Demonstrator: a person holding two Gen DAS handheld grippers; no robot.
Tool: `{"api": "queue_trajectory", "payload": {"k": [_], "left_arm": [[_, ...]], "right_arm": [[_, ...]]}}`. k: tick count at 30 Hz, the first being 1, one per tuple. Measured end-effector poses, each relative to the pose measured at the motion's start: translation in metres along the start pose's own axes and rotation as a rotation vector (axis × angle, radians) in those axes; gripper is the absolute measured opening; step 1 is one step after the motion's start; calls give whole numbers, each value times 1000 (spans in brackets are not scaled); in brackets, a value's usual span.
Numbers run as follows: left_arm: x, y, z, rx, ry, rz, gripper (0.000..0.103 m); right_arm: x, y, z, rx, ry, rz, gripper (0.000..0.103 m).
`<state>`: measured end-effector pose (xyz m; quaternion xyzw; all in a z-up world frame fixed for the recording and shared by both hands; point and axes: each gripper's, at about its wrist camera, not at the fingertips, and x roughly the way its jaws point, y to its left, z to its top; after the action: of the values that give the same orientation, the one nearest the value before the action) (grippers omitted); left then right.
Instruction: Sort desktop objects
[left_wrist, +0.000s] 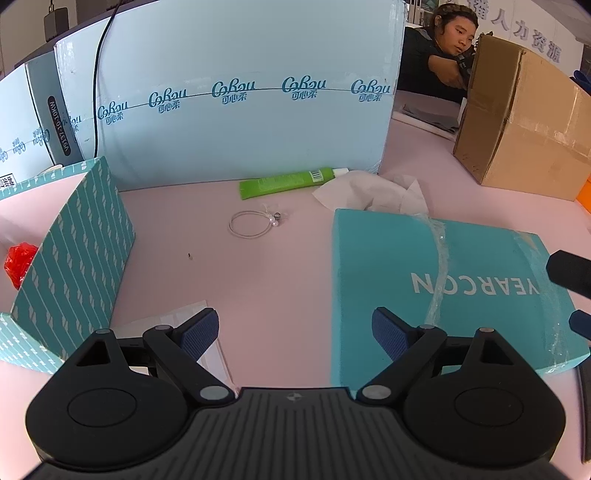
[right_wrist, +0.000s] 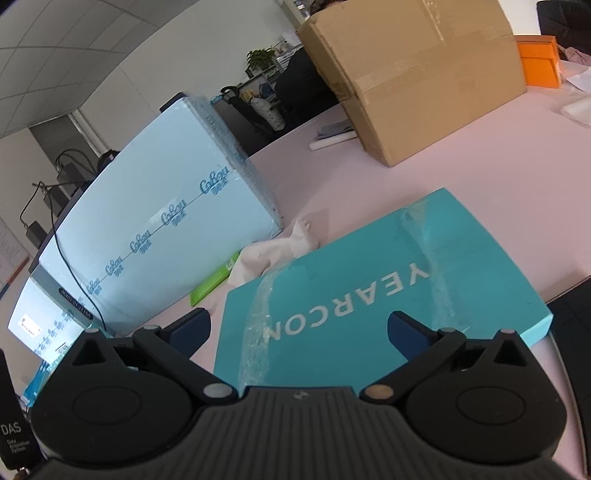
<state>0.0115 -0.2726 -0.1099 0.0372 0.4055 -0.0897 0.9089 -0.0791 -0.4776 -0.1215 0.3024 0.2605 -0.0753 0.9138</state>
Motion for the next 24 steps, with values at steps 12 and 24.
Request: {"api": "queue_trajectory", "payload": {"k": [12, 24], "left_arm": [[3, -10, 12, -14, 24, -30, 89], [11, -20, 11, -4, 41, -15, 89]], "right_arm": [[-1, -10, 7, 20, -17, -27, 103], [1, -24, 14, 36, -22, -56, 103]]}}
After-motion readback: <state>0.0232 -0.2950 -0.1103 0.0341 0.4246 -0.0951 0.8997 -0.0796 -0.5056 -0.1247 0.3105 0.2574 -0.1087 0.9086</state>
